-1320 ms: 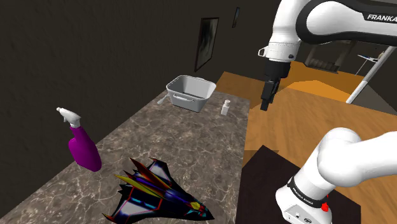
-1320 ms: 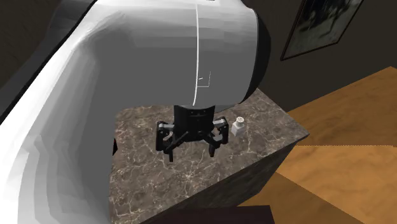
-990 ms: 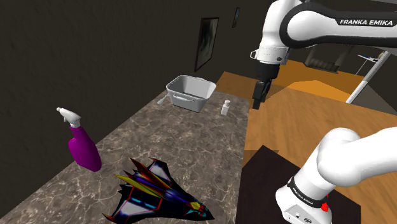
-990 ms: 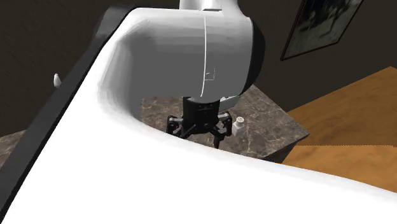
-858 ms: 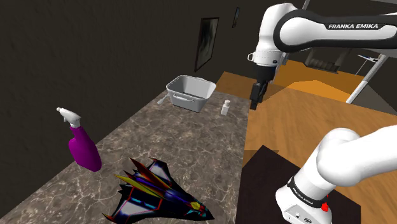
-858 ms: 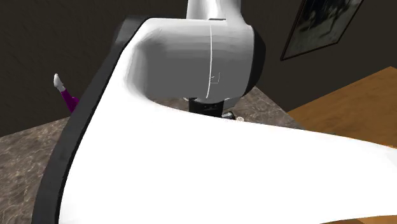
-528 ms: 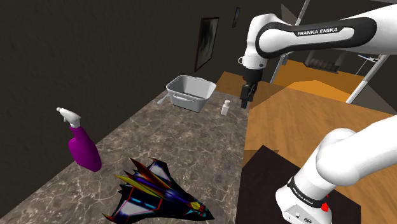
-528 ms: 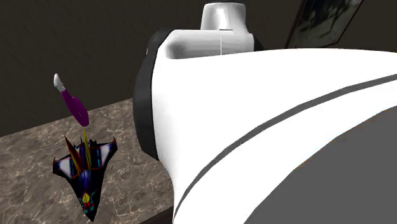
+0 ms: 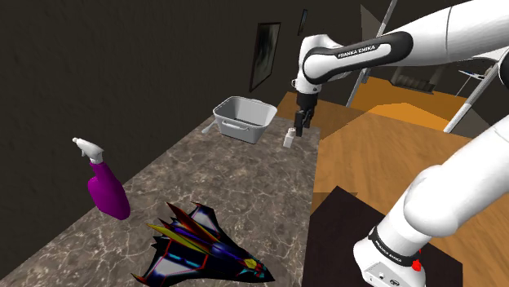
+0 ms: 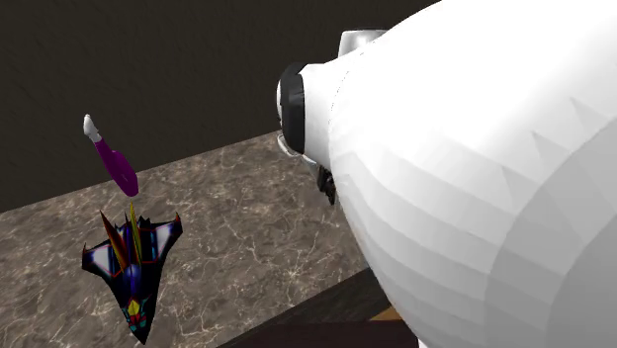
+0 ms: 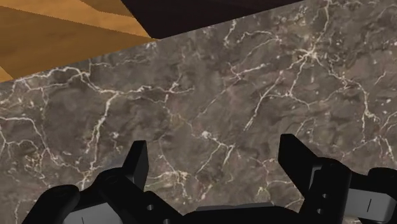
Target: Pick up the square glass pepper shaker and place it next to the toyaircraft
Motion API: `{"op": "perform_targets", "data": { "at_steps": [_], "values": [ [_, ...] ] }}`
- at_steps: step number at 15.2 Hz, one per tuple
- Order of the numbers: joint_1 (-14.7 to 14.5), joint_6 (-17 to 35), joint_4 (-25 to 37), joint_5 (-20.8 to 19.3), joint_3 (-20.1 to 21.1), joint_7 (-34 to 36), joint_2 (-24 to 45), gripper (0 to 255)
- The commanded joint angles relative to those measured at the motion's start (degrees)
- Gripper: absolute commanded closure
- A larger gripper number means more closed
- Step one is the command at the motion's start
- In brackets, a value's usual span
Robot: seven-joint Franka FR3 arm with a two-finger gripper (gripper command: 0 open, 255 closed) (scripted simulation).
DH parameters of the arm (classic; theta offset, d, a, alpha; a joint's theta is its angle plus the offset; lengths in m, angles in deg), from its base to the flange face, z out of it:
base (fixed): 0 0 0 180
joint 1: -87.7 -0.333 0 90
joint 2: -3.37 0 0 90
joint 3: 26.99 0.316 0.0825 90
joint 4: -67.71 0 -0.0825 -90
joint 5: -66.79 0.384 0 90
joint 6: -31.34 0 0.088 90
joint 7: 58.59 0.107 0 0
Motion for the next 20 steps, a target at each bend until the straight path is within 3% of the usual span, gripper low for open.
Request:
{"op": "perform_targets", "data": {
  "at_steps": [1,10,20],
  "values": [
    [0.33,1.42,2.98,-0.62,-0.42,-0.80,4.33,0],
    [2.34,5.58,18.37,-2.52,-2.33,-4.98,23.45,0],
    [2.71,11.16,14.95,-2.68,-2.55,-5.00,25.57,0]
  ]
}}
